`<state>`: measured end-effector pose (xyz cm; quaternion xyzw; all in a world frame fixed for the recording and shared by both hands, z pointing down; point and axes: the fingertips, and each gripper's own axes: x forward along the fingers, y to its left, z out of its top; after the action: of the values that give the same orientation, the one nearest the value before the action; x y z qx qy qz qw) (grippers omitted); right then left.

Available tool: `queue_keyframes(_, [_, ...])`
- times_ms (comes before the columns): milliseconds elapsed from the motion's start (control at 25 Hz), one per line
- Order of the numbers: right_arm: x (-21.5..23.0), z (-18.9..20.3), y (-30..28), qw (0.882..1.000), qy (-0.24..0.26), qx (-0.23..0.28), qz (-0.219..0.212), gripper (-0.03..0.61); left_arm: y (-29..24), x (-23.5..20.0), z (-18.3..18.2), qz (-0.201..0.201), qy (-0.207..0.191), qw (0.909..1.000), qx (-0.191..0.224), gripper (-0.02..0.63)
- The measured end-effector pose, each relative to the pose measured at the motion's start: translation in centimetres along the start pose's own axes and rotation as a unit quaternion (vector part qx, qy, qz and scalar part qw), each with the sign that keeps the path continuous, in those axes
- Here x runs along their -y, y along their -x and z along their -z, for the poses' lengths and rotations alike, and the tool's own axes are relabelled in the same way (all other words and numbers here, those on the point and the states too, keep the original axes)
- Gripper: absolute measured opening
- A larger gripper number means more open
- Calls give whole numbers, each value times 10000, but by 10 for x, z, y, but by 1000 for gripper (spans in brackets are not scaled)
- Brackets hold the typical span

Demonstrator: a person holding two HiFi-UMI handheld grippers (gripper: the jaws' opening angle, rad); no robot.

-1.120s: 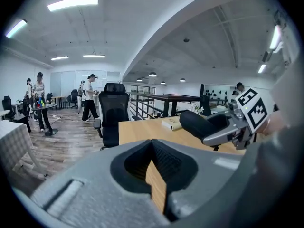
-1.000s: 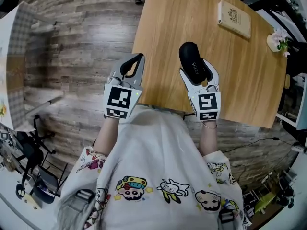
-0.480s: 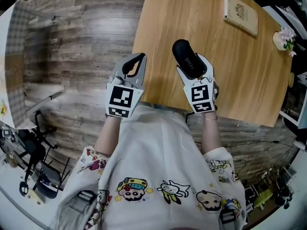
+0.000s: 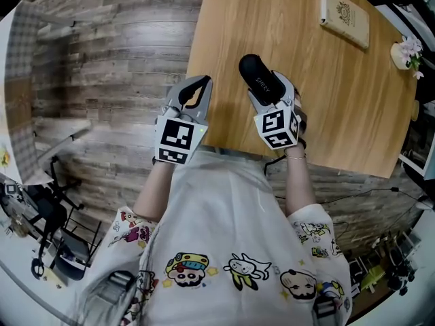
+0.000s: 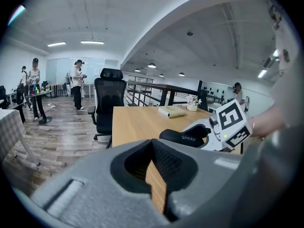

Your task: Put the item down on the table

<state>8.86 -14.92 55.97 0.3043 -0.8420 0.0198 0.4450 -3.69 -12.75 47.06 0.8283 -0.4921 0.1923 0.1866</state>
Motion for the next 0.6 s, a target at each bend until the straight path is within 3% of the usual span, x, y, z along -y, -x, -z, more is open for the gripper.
queue_keyframes(600, [-13, 13, -23, 9990, 268, -241, -274, 351, -9, 1, 13, -19, 73, 9999, -79, -2])
